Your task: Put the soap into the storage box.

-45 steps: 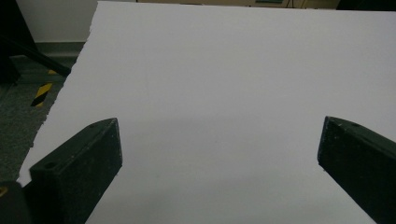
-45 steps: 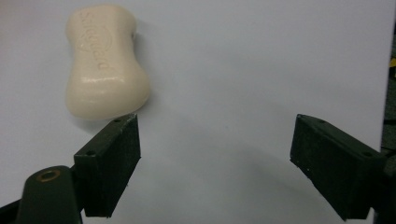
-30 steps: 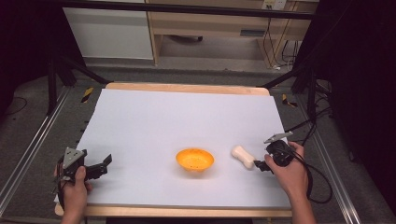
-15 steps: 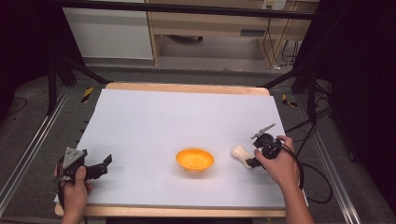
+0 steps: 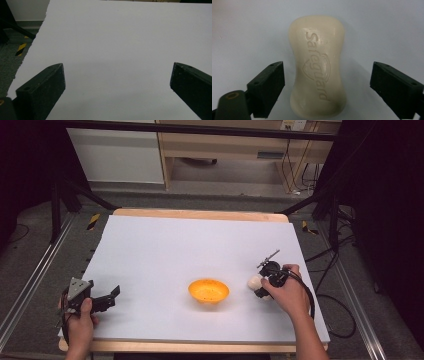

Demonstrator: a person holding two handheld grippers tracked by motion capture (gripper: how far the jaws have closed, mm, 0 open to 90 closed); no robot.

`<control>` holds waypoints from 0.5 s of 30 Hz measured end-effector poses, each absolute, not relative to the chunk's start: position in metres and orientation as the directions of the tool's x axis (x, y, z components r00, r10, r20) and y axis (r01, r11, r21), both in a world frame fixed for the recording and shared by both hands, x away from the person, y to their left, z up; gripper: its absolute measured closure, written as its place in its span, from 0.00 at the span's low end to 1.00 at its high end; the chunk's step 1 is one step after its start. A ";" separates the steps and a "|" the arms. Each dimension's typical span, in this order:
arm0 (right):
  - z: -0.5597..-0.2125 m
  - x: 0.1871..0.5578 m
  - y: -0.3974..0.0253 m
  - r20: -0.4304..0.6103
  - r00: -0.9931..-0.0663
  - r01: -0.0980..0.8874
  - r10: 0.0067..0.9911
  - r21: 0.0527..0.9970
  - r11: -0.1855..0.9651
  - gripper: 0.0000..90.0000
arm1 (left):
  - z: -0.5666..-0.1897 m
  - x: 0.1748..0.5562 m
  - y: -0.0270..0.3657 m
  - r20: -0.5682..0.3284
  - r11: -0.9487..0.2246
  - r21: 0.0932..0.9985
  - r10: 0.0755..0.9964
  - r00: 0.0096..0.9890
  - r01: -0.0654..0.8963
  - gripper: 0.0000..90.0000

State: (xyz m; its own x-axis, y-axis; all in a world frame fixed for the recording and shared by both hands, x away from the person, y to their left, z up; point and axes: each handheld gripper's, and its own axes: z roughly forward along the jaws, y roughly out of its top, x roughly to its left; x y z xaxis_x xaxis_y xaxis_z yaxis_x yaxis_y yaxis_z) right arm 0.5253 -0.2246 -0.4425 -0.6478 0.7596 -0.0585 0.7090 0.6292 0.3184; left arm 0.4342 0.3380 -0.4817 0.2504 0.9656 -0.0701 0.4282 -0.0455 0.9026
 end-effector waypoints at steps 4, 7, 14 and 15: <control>-0.445 0.527 -0.222 -0.060 -0.636 0.722 0.770 0.306 0.620 0.25 | -0.482 0.434 0.338 -0.072 -0.044 0.902 0.965 0.251 0.429 0.00; -0.447 0.529 -0.221 -0.064 -0.643 0.717 0.763 0.298 0.630 0.30 | -0.482 0.435 0.338 -0.072 -0.045 0.902 0.965 0.251 0.430 0.00; -0.451 0.529 -0.222 -0.015 -0.656 0.720 0.755 0.287 0.632 0.48 | -0.482 0.435 0.338 -0.070 -0.047 0.901 0.965 0.252 0.432 0.00; -0.451 0.529 -0.222 -0.015 -0.656 0.720 0.755 0.287 0.632 0.48 | -0.482 0.435 0.338 -0.070 -0.047 0.901 0.965 0.252 0.432 0.00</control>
